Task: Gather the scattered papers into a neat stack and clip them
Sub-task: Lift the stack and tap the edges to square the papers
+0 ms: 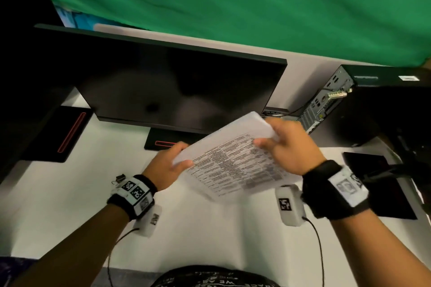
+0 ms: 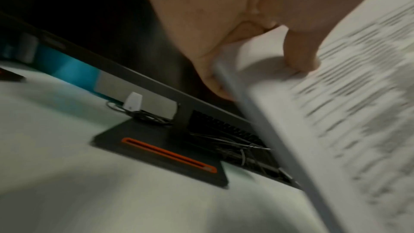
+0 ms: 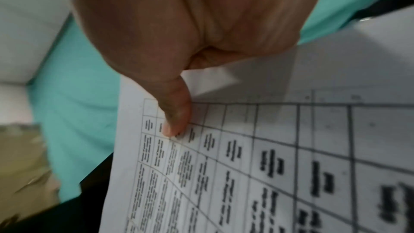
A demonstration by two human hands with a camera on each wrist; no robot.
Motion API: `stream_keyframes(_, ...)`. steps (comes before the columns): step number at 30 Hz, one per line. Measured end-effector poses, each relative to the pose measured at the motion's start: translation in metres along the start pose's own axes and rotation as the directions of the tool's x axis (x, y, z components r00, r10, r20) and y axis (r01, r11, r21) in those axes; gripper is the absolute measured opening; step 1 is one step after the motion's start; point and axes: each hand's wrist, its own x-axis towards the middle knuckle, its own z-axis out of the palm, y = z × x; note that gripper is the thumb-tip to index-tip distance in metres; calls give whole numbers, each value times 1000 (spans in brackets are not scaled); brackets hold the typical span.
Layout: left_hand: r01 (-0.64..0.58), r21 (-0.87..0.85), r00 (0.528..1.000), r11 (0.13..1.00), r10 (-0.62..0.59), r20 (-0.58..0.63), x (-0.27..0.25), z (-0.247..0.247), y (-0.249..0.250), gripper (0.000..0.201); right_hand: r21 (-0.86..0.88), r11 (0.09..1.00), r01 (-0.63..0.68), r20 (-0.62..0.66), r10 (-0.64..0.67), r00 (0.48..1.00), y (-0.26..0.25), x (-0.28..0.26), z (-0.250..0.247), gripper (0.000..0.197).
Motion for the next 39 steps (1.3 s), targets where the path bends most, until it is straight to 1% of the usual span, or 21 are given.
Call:
stream_keyframes(1, 51, -16, 999, 999, -51, 1, -3, -7, -7, 20, 116, 993, -38, -7, 39, 999, 10, -5, -8, 17)
stream_keyframes(3, 130, -245, 989, 961, -144, -40, -6, -16, -16, 21, 327, 941, -90, -19, 101, 995, 29, -15, -11, 24)
stream_keyframes(4, 139, -396, 981, 908, -182, -71, -5, -18, -16, 21, 427, 898, -108, -31, 134, 991, 38, -19, -7, 26)
stream_keyframes(6, 105, -664, 968, 740, -228, -100, -1, -14, -5, 24, 613, 778, -137, -44, 206, 978, 53, -26, 10, 29)
stream_keyframes(7, 89, -756, 965, 648, -244, -96, 3, -8, 2, 28, 677, 719, -154, -46, 250, 967, 60, -27, 21, 29)
stream_keyframes(8, 78, -798, 960, 597, -260, -101, 8, -2, 9, 32, 721, 673, -163, -54, 289, 956, 66, -28, 32, 29)
stream_keyframes(9, 66, -787, 953, 614, -273, -132, 11, 3, 16, 33, 746, 646, -161, -71, 318, 946, 70, -28, 43, 30)
stream_keyframes(11, 23, -689, 937, 725, -255, -237, 12, 11, 26, 28, 765, 631, -126, -129, 343, 931, 79, -31, 63, 30)
stream_keyframes(13, -23, -599, 924, 800, -211, -319, 9, 16, 26, 23, 798, 594, -104, -156, 370, 916, 85, -34, 80, 28)
stream_keyframes(14, -21, -565, 922, 825, -202, -329, 7, 20, 21, 23, 801, 588, -115, -154, 388, 909, 89, -36, 89, 25)
stream_keyframes(16, 66, -507, 924, 859, -245, -294, 2, 32, 7, 24, 775, 611, -163, -133, 409, 903, 98, -41, 110, 20)
stream_keyframes(18, 206, -505, 906, 838, -358, -224, -1, 45, -9, 34, 728, 642, -240, -72, 420, 905, 111, -44, 129, 26)
stream_keyframes(20, 276, -535, 882, 799, -431, -188, 0, 51, -17, 51, 701, 652, -290, -37, 439, 898, 119, -44, 135, 28)
stream_keyframes(24, 243, -656, 869, 715, -461, -181, 3, 47, -11, 59, 711, 648, -271, -47, 429, 902, 119, -41, 128, 24)
stream_keyframes(26, 245, -671, 861, 700, -475, -181, 3, 46, -7, 61, 705, 663, -251, -64, 412, 909, 119, -41, 126, 22)
stream_keyframes(28, 253, -673, 867, 695, -471, -161, 1, 47, -5, 58, 689, 670, -276, -40, 415, 909, 122, -43, 129, 21)
stream_keyframes(30, 213, -688, 878, 694, -445, -177, 3, 46, -2, 45, 676, 676, -293, -23, 417, 908, 124, -44, 130, 25)
stream_keyframes(32, 150, -695, 878, 703, -418, -233, 5, 42, 3, 30, 703, 663, -256, -55, 410, 910, 122, -44, 125, 35)
stream_keyframes(35, 89, -697, 851, 711, -418, -317, 9, 36, 10, 27, 765, 627, -150, -158, 408, 899, 106, -44, 112, 45)
stream_keyframes(37, 104, -694, 825, 712, -451, -340, 12, 35, 14, 26, 772, 624, -119, -214, 432, 876, 96, -43, 110, 39)
stream_keyframes(39, 125, -685, 810, 718, -473, -348, 15, 37, 15, 24, 772, 623, -127, -252, 484, 838, 90, -40, 112, 22)
